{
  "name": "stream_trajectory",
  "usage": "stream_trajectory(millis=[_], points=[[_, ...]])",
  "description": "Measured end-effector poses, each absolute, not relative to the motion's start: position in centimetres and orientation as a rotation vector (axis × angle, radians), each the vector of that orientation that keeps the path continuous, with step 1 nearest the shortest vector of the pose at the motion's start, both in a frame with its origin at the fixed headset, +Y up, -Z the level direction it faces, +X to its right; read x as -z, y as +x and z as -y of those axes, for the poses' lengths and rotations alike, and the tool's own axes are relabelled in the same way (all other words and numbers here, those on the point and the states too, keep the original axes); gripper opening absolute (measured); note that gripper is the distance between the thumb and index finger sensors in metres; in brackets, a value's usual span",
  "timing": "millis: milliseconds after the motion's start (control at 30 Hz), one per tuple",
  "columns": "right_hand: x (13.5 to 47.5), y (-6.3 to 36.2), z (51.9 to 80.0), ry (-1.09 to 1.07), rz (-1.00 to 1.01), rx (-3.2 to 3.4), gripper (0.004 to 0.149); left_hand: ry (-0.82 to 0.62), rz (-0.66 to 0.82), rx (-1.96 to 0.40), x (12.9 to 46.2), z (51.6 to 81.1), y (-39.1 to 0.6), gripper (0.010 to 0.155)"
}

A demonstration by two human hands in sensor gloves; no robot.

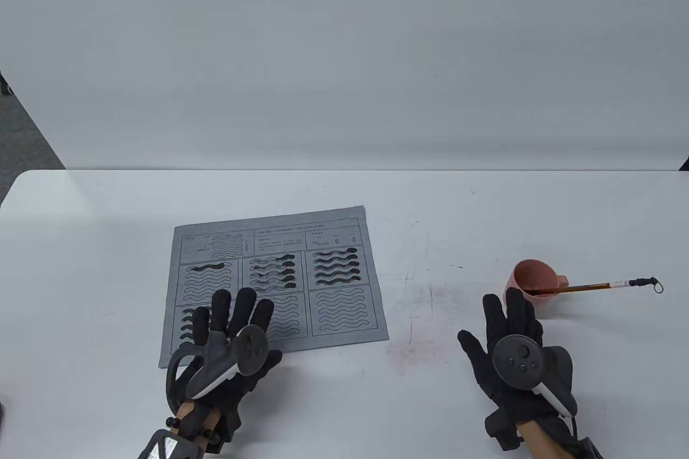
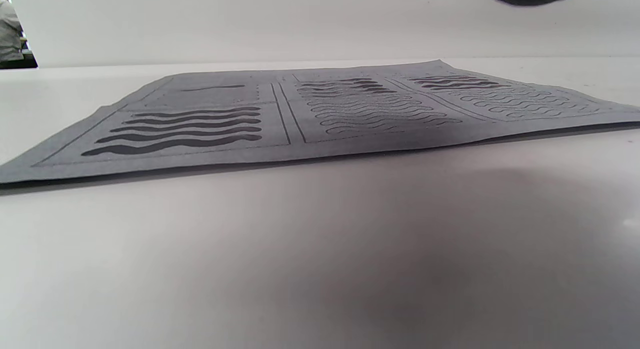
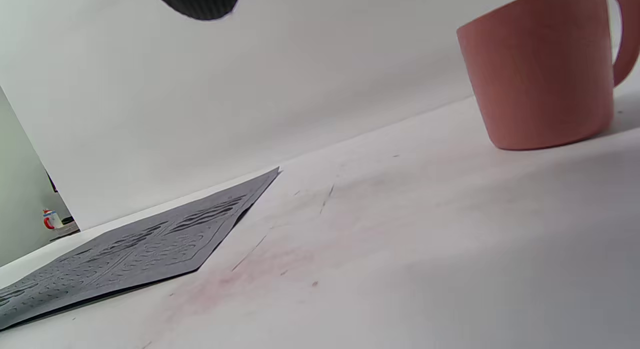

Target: Trace patterns on water writing practice cloth with Chinese brush

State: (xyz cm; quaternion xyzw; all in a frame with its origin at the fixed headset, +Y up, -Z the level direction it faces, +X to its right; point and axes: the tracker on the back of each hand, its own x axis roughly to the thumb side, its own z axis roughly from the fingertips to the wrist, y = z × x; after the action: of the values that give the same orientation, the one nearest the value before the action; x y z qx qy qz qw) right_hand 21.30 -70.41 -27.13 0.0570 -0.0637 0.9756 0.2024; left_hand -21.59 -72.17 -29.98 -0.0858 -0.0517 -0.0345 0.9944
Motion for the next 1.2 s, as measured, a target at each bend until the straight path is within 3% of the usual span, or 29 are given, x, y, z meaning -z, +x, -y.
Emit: stream_trajectory(millis=[333,667,900,1000,1100,1200], points=[[27.0,20.7,70.5,0.161,0.171,-2.767,0.076,-0.186,0.076,0.123,30.2,72.7,-21.6,0.082],[26.6,24.6,68.6,-0.261,0.368,-2.682,0.071,-0.477,-0.168,0.11,33.2,77.3,-26.8,0.071],[26.6,29.0,68.3,-0.555,0.383,-2.588,0.065,-0.52,-0.078,0.033,32.9,77.3,-25.6,0.071],[26.9,31.0,69.1,-0.665,0.273,-2.533,0.067,-0.538,-0.01,0.043,32.5,77.2,-24.0,0.069],[27.5,32.8,70.5,-0.695,0.202,-2.398,0.072,-0.571,0.049,0.031,32.0,77.2,-22.8,0.066],[28.4,34.7,72.5,-0.583,0.147,-2.165,0.076,-0.589,0.108,0.006,31.6,77.2,-21.5,0.065]])
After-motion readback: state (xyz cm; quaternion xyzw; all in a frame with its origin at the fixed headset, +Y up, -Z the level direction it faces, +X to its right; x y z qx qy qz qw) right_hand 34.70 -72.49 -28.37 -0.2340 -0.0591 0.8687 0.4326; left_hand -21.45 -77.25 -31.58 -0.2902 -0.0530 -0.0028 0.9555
